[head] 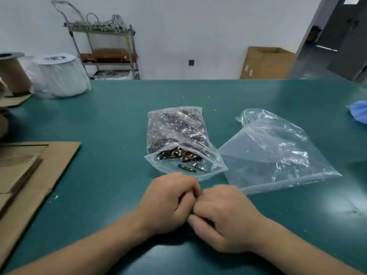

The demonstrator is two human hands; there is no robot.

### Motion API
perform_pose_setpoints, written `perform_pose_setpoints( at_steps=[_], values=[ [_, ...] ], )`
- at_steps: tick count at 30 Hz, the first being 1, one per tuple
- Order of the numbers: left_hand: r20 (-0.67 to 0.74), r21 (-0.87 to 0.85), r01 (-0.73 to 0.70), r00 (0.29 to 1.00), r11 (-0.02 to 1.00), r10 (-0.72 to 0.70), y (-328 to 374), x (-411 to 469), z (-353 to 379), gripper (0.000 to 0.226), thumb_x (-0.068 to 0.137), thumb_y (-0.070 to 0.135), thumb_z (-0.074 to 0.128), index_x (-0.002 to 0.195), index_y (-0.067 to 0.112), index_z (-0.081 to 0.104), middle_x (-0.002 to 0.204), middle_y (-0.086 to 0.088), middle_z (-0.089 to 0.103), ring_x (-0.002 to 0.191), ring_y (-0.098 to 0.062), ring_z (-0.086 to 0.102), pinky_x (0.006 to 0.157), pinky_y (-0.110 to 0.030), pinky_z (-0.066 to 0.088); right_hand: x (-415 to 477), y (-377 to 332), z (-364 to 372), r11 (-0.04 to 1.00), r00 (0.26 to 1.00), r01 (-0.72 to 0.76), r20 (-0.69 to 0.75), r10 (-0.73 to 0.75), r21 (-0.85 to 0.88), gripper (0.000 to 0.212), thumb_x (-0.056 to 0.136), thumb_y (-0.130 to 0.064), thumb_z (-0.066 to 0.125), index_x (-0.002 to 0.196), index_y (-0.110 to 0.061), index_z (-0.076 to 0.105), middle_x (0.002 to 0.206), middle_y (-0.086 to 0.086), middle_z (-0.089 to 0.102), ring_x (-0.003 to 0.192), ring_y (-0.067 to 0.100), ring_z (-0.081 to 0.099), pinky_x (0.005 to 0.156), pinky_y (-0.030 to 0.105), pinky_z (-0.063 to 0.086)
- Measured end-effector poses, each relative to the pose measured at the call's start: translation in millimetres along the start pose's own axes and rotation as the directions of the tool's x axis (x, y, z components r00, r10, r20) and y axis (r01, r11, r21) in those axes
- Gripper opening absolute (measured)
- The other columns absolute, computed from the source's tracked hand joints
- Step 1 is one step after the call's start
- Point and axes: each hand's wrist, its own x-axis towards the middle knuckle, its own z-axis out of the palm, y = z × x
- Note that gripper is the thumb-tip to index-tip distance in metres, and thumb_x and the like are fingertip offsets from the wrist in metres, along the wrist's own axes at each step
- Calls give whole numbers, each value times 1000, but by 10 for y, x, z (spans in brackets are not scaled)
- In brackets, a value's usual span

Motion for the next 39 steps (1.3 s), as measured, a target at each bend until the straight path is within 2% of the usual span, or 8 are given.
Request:
perform_pose_setpoints(
  at_steps=[3,6,8,12,18,24,31,39],
  values=[
    [-143,23,55,988,998,-51,-154,187,-15,23,87,16,46,90,16,69,87,8,63,85,-11,58,79,-25,47,212,164,53,996,975,-85,-206,88,24,29,95,-22,55,69,-11,57,73,6,54,67,28,47,62,38,40],
    [-96,144,127,989,981,-114,-303,275,-45,35,88,15,46,114,12,70,110,0,69,106,-18,60,97,-28,47,308,296,150,978,963,-206,-178,203,-1,19,98,-19,54,92,-8,67,102,7,64,89,30,58,81,42,49],
    [-45,259,140,990,956,-133,-350,269,-34,40,91,14,46,123,12,69,117,-2,70,110,-22,61,100,-34,47,277,328,187,951,944,-300,-166,284,-78,20,100,-19,54,106,-10,71,115,6,67,99,31,61,87,44,50],
    [-26,376,148,989,915,-149,-403,285,31,39,96,16,43,126,14,68,125,-1,68,113,-25,61,99,-38,51,294,419,255,876,892,-443,-192,409,-191,27,104,-26,44,110,-15,68,111,4,68,100,31,61,83,46,47],
    [-76,290,259,966,921,-248,-484,384,83,21,102,26,54,112,16,70,109,1,67,104,-21,60,93,-36,48,342,577,307,833,813,-544,-182,554,105,19,100,-18,64,117,-16,74,109,3,69,100,27,64,87,42,51],
    [-99,255,285,958,924,-268,-515,413,93,16,93,25,71,107,17,73,103,4,64,98,-16,58,83,-20,38,331,519,342,842,832,-539,-139,536,24,18,100,-30,65,106,-19,78,105,1,64,103,24,57,85,35,46],
    [-64,225,227,974,948,-218,-523,347,135,9,96,30,67,97,24,74,92,9,56,90,-12,53,80,-38,51,322,541,349,840,825,-540,-160,542,58,5,98,-24,66,97,-19,66,100,-1,60,101,21,55,87,31,41],
    [-118,102,224,970,969,-212,-505,321,116,6,97,37,58,93,34,61,83,23,59,80,1,57,69,-27,47,295,573,327,808,791,-515,-205,576,286,5,102,-21,62,106,-21,59,92,-5,66,90,20,59,82,39,47]
  ],
)
